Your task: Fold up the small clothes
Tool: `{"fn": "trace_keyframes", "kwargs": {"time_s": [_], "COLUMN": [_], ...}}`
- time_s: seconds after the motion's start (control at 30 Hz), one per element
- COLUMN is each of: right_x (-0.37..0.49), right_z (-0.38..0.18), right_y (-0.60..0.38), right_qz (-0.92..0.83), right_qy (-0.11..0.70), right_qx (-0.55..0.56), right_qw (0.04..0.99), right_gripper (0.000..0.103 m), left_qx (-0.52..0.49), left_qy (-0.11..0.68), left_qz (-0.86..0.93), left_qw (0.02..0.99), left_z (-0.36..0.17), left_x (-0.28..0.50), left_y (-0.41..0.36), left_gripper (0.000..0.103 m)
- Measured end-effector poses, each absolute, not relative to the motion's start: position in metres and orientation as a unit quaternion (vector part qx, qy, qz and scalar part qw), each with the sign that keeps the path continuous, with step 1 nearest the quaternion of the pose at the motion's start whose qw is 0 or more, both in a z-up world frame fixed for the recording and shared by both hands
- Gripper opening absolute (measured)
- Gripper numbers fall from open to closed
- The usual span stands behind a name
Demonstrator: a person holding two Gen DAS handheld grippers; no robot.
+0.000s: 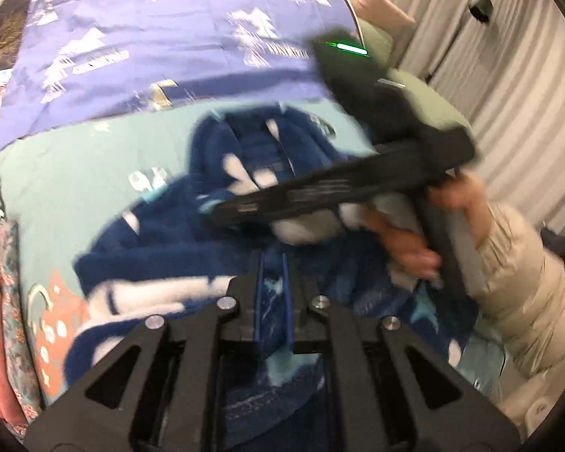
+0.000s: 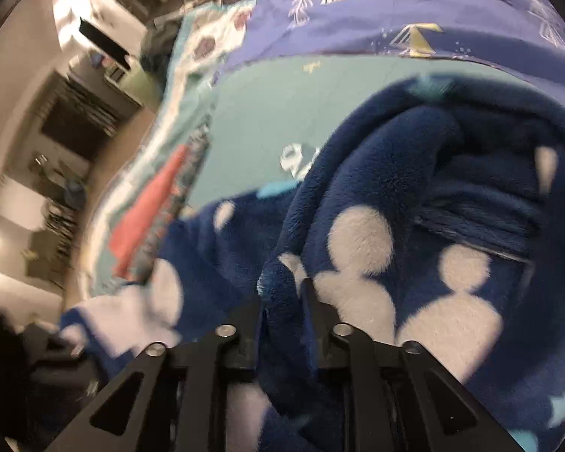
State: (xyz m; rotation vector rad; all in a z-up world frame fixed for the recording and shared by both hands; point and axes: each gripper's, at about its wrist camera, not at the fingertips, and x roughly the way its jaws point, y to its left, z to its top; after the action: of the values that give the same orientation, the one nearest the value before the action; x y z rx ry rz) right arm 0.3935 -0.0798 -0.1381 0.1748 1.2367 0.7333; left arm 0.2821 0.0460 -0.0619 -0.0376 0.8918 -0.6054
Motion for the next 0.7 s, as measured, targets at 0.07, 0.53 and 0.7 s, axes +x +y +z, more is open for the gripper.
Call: {"fn": "trace_keyframes", "kwargs": {"time_s": [0.07, 0.53, 0.7], "right_x": [0.39, 0.38, 0.325], "right_z": [-0.119, -0.115, -0.076], "right_y": [-0.103, -0.201, -0.193], "right_qz": [0.334, 0.223, 0.301], "right_qy": [0.545, 0.533, 0.468], "right_qx": [0.113, 0.145, 0.06], "right_qw": [0.761, 0.804, 0.829], "right_gripper": [0.031, 0.031, 0.058], "left_qx": [-0.031, -0.019, -0.038], "left_qy": [0.412, 0.494, 0.484], "left_qz": [-0.28, -0.266, -0.322], "left_qw": [0.867, 0.828, 0.813], "left_z": [-0.05, -0.085, -0.076], "left_x": [0.289, 0.359, 0.342], "left_y": [0.05, -0.001, -0.008], "left_gripper": [0.01, 0.025, 0.026]}}
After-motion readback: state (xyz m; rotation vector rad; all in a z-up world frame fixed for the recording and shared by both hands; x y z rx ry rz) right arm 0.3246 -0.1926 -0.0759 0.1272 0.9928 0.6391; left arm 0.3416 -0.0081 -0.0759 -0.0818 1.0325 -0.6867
